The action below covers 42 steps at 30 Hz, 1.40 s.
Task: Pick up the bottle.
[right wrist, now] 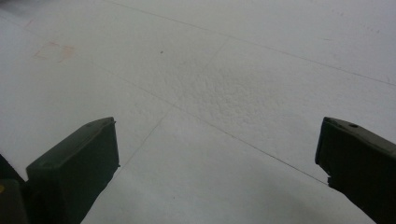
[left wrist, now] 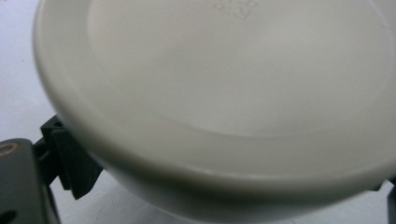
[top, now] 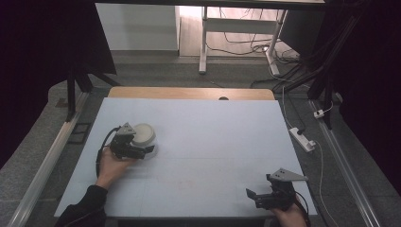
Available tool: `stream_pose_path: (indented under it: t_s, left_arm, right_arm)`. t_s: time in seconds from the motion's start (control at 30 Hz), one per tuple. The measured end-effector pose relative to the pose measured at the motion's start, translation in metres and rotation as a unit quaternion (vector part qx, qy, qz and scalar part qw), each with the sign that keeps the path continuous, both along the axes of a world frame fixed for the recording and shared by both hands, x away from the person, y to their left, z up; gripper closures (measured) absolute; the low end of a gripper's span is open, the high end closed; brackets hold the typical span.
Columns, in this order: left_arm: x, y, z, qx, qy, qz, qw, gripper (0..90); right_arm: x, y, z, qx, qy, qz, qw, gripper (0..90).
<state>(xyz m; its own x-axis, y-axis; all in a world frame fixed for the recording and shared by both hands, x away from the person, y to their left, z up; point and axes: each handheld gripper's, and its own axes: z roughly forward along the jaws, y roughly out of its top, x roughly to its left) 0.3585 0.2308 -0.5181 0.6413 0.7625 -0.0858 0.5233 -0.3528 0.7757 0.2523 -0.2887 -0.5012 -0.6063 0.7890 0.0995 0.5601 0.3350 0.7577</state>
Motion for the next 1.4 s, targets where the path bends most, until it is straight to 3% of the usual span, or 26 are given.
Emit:
stream_pose_path:
  t_s: [0.23, 0.47, 0.77, 1.4]
  left_arm:
    - [-0.002, -0.002, 0.006, -0.004, -0.004, -0.009, 0.9999, 7.5]
    - [-0.008, -0.012, 0.021, 0.000, -0.024, -0.032, 0.9992, 7.4]
    - [-0.011, -0.029, 0.031, 0.001, -0.029, -0.059, 0.9979, 7.4]
    - [-0.016, -0.090, 0.048, 0.016, -0.026, -0.148, 0.9886, 7.4]
  right_arm:
    - [0.000, 0.000, 0.000, 0.000, 0.000, 0.000, 1.0000, 0.0]
    - [0.000, 0.000, 0.000, 0.000, 0.001, -0.001, 1.0000, 0.0]
    - [0.000, 0.000, 0.000, 0.000, 0.001, -0.001, 1.0000, 0.0]
    - [0.000, 0.000, 0.000, 0.000, 0.000, 0.000, 1.0000, 0.0]
